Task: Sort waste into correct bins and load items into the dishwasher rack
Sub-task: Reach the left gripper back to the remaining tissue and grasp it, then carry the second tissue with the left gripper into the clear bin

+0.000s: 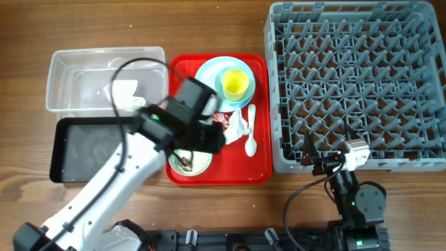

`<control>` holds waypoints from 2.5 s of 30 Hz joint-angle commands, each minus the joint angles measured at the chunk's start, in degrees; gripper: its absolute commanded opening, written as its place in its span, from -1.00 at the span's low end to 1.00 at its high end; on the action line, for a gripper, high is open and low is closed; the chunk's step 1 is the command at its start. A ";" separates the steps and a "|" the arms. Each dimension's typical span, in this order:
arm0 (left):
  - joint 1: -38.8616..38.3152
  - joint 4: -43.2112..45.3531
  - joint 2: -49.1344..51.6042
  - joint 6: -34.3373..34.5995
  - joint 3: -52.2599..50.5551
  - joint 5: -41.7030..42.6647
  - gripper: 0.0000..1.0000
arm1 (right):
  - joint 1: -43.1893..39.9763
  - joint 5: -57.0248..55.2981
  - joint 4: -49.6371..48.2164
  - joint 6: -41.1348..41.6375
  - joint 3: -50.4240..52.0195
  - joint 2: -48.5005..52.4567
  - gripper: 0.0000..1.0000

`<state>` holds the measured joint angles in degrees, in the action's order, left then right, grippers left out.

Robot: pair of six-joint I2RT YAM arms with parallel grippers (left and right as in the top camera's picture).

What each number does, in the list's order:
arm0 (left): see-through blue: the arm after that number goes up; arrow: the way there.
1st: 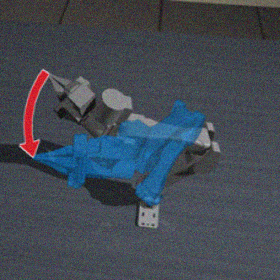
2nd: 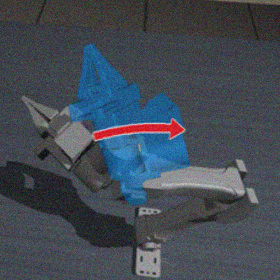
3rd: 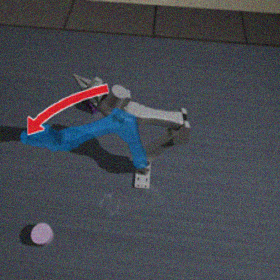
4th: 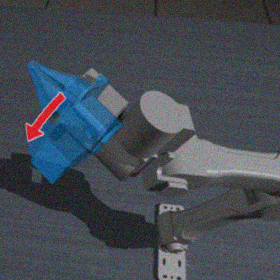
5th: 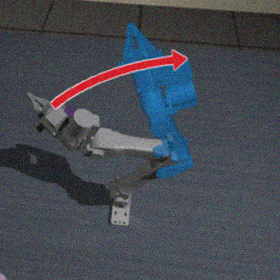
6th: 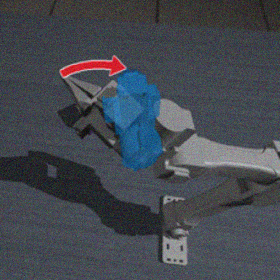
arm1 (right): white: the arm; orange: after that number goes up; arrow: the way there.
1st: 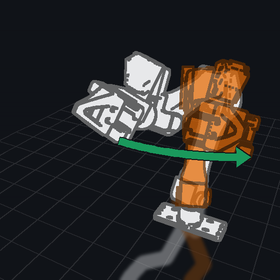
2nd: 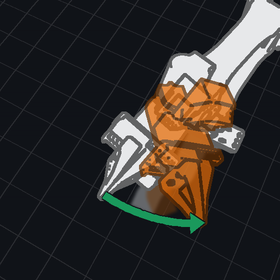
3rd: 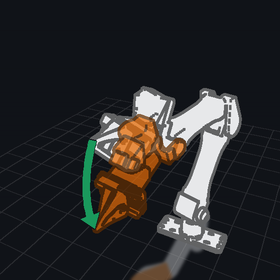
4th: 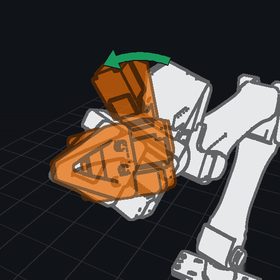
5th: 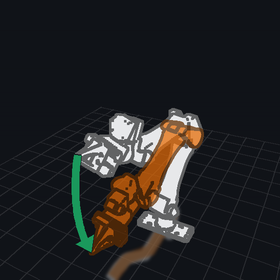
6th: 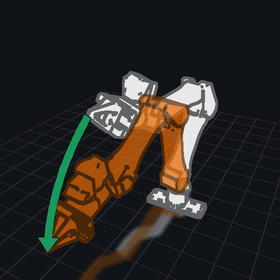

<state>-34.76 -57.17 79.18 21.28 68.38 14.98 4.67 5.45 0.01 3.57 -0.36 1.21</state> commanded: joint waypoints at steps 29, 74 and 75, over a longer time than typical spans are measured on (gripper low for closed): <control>-16.83 19.30 26.77 -1.55 -0.13 -37.57 0.32 | -0.24 -0.55 -0.26 -0.44 0.07 -0.39 0.99; 27.96 29.07 10.56 6.62 -0.13 -36.28 -0.92 | -0.24 -0.55 -0.26 -0.44 0.07 -0.39 0.99; 30.29 30.32 12.44 6.62 -0.13 -33.64 -0.92 | -0.24 -0.55 -0.26 -0.44 0.07 -0.39 1.00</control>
<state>-9.08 -28.56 87.99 26.04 68.34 -23.99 4.67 5.45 0.01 3.57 -0.36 1.21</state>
